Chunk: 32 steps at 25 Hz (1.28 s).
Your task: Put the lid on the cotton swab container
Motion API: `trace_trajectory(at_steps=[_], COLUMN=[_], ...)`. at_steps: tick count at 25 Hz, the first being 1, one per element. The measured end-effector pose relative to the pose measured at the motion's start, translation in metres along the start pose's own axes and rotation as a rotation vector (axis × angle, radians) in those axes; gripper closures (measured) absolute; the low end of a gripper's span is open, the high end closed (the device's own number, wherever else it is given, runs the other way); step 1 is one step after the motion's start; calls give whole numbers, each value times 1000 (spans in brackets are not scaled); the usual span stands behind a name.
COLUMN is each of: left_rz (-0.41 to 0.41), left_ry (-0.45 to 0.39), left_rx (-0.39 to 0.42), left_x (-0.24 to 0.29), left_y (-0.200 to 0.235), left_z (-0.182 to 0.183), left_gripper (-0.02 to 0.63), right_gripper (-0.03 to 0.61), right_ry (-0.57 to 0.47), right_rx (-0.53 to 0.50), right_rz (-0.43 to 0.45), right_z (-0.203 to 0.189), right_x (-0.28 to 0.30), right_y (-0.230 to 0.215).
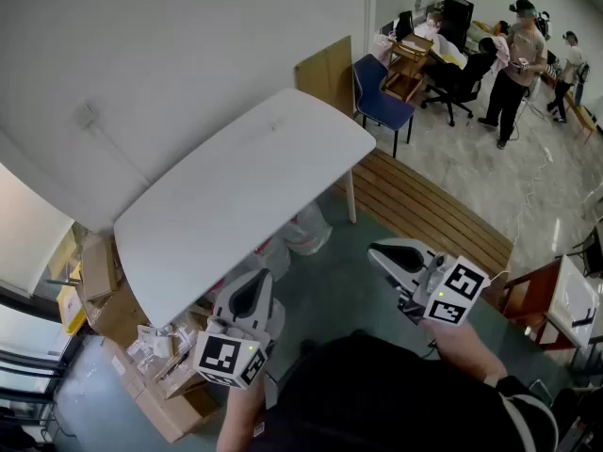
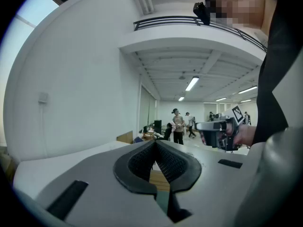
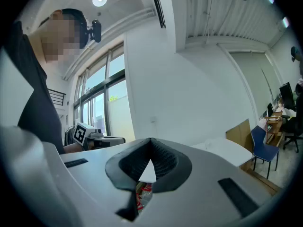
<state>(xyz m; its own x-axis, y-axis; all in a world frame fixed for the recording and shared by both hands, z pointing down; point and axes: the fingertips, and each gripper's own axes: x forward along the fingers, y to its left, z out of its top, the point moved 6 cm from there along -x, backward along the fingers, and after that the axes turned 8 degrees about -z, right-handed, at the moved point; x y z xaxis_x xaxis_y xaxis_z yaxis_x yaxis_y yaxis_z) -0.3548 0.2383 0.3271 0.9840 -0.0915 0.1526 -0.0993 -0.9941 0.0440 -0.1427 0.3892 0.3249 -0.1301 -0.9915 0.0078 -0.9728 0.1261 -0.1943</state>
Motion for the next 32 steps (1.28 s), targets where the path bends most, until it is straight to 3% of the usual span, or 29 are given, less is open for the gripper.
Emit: trace_trajectory(at_steps=[9,17,21,26,32], left_rz=[-10,-30,-40,-51,-52], left_ry=[-6,19,31,43,54], left_rx=[18,25,7,-8,-41], left_x=[-3,-30,-52,-74,-82], left_y=[-5,4,16,38,48], left_z=[6,0,-11,-28,-39], left_gripper=[601,601,601,601,601], right_gripper=[565,561,561,561,560], right_ry=[-11,16,9,30,9], right_rx=[0,-54,18,11,32], right_rz=[11,109,99,64,-18], right_z=[2,-11,-21,-29,-26], right_x=[1,29,43,57,52], right_y=[4,48,63,76,53])
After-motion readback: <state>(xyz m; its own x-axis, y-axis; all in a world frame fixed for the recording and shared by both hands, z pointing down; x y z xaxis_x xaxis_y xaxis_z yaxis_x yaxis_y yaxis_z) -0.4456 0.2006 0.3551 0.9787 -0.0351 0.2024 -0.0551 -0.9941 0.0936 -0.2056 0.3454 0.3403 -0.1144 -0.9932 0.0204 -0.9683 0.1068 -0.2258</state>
